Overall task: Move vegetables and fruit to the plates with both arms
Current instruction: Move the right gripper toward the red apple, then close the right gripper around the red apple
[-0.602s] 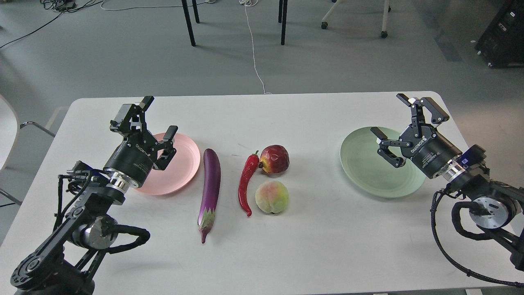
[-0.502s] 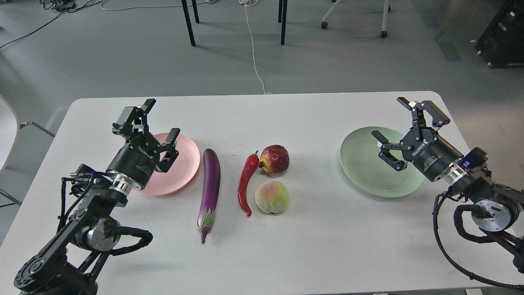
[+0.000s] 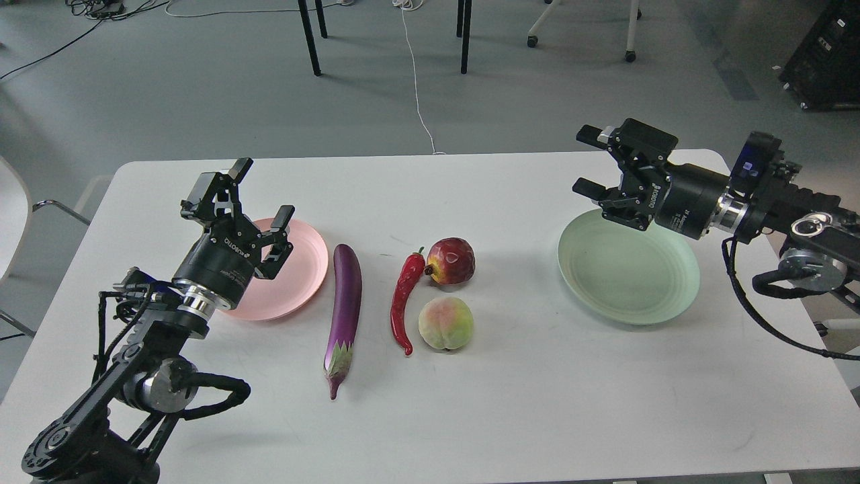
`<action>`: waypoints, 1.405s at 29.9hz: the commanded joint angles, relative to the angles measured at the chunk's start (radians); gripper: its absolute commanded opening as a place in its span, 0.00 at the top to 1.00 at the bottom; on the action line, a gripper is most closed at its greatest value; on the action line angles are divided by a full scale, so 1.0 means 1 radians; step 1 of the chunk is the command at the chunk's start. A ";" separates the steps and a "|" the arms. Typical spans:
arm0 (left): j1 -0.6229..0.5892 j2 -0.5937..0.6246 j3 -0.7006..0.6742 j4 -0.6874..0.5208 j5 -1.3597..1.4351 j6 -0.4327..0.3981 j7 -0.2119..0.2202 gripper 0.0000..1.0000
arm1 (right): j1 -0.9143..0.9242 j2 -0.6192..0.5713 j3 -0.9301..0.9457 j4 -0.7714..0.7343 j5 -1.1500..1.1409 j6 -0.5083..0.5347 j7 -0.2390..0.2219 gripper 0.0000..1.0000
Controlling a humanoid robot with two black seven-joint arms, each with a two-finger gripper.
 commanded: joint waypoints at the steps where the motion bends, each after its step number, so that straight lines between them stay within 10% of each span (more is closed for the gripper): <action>1: 0.000 0.001 -0.001 -0.007 -0.002 0.006 -0.037 0.01 | 0.230 0.063 -0.199 -0.015 -0.216 -0.012 0.000 0.01; 7: 0.009 0.000 -0.001 -0.024 -0.002 0.009 -0.050 0.01 | 0.408 0.298 -0.525 -0.118 -0.557 -0.251 0.000 0.01; 18: 0.029 0.001 -0.001 -0.041 0.000 0.009 -0.050 0.01 | 0.408 0.630 -0.749 -0.360 -0.646 -0.323 0.000 0.01; 42: 0.032 0.000 -0.001 -0.045 0.000 0.007 -0.050 0.01 | 0.295 0.703 -0.835 -0.484 -0.645 -0.440 0.000 0.01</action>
